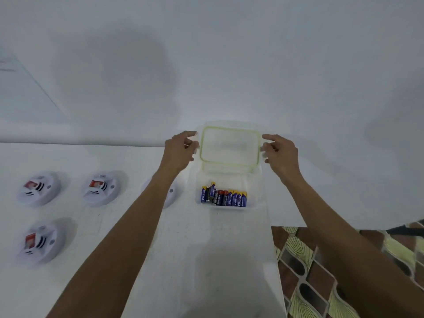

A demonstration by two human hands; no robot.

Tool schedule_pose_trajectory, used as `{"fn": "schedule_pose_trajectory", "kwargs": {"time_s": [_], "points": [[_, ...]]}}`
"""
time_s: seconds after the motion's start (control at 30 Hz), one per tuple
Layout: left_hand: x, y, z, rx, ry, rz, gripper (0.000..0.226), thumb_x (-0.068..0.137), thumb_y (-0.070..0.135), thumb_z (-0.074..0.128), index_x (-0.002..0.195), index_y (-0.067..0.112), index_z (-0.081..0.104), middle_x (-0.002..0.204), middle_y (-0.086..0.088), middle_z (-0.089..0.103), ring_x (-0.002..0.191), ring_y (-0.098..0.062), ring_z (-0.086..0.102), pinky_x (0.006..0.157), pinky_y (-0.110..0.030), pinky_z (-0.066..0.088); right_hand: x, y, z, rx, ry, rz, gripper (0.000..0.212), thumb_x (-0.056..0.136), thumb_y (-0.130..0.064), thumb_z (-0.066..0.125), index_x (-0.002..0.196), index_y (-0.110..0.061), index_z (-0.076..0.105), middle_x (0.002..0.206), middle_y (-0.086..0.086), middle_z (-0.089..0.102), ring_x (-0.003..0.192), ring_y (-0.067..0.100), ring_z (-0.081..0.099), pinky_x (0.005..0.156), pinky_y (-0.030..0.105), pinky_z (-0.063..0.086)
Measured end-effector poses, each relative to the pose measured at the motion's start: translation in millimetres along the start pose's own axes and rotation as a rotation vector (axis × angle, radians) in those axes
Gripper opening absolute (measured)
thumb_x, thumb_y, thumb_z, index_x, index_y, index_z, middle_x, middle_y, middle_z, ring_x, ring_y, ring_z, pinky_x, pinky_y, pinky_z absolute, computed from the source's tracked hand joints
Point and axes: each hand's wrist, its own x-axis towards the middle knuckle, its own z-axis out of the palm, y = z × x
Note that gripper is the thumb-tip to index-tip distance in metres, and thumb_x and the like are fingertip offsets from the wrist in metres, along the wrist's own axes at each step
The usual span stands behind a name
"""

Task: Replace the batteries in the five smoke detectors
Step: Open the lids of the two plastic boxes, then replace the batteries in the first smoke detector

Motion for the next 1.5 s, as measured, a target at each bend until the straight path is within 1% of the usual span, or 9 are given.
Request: {"fn": "schedule_pose_trajectory", "kwargs": {"time_s": [0.27,0.5,0.63,0.77,0.87,1.03,1.17,1.33,1.5], "points": [[46,-42,23,0.116,-0.084,-0.139,0.033,0.087,0.011,0.065,0.119,0.005,0.062,0.102,-0.013,0.067,0.065,-0.017,0.066,0.06,-0.03,0.059,44,25,25,-0.192,-0.11,0.109,0.036,0.09,-0.005,0.054,0.123,-0.013,0.065,0.09,0.009,0.073,0.08,0.021,0.068,0.085,0.032,0.056],[56,-60,30,0.217,-0.182,-0.186,0.037,0.085,0.014,0.067,0.12,0.004,0.061,0.097,-0.01,0.069,0.066,-0.014,0.065,0.061,-0.027,0.057,42,43,37,-0.358,-0.13,0.134,0.034,0.091,-0.001,0.051,0.121,-0.007,0.065,0.086,0.01,0.067,0.072,0.019,0.061,0.083,0.025,0.05],[53,-55,27,0.32,-0.187,-0.156,0.04,0.085,0.028,0.068,0.121,0.013,0.061,0.104,-0.005,0.069,0.079,-0.018,0.066,0.077,-0.036,0.057,37,42,41,-0.448,-0.106,0.093,0.036,0.091,-0.003,0.05,0.124,-0.007,0.064,0.111,0.014,0.067,0.098,0.024,0.064,0.091,0.022,0.042],[39,-43,9,0.439,-0.126,-0.105,0.036,0.089,0.038,0.061,0.12,0.021,0.061,0.107,0.004,0.067,0.098,-0.019,0.061,0.088,-0.034,0.049,28,34,39,-0.519,-0.072,0.026,0.037,0.093,-0.01,0.052,0.129,-0.009,0.06,0.122,0.017,0.062,0.112,0.03,0.058,0.096,0.032,0.043],[15,-37,-13,0.362,-0.106,-0.067,0.031,0.088,0.037,0.061,0.116,0.024,0.064,0.103,0.008,0.066,0.092,-0.014,0.062,0.085,-0.035,0.052,9,19,42,-0.487,-0.034,-0.069,0.034,0.093,-0.013,0.054,0.127,-0.012,0.062,0.12,0.017,0.06,0.108,0.033,0.058,0.096,0.037,0.045],[-54,-42,-55,0.307,0.009,0.013,0.023,0.089,0.027,0.062,0.111,0.021,0.067,0.095,0.006,0.068,0.076,-0.007,0.062,0.074,-0.019,0.046,-52,-14,68,-0.299,-0.151,-0.191,0.032,0.094,-0.014,0.055,0.124,-0.016,0.064,0.122,0.008,0.062,0.112,0.027,0.056,0.098,0.042,0.047],[-110,-68,-84,0.347,0.049,0.047,0.025,0.089,0.025,0.065,0.113,0.017,0.067,0.104,-0.001,0.064,0.089,-0.014,0.059,0.081,-0.025,0.046,-108,-40,101,-0.224,-0.25,-0.24,0.03,0.093,-0.012,0.056,0.122,-0.017,0.065,0.116,0.004,0.063,0.103,0.02,0.057,0.093,0.035,0.048],[-167,-100,-125,0.374,-0.14,-0.022,0.062,0.076,0.045,0.07,0.133,0.026,0.051,0.133,-0.003,0.05,0.122,-0.023,0.044,0.1,-0.037,0.038,-171,-61,150,-0.233,-0.449,-0.201,0.027,0.094,-0.013,0.057,0.118,-0.014,0.067,0.102,-0.001,0.064,0.08,0.011,0.059,0.075,0.017,0.045],[-192,-127,-154,0.473,-0.399,-0.059,0.105,0.064,0.055,0.079,0.148,0.034,0.019,0.151,0.003,0.029,0.137,-0.02,0.024,0.112,-0.043,0.028,-212,-65,196,-0.421,-0.614,-0.039,0.031,0.097,-0.019,0.053,0.123,-0.007,0.064,0.118,0.009,0.066,0.105,0.02,0.062,0.085,0.024,0.045]]}}
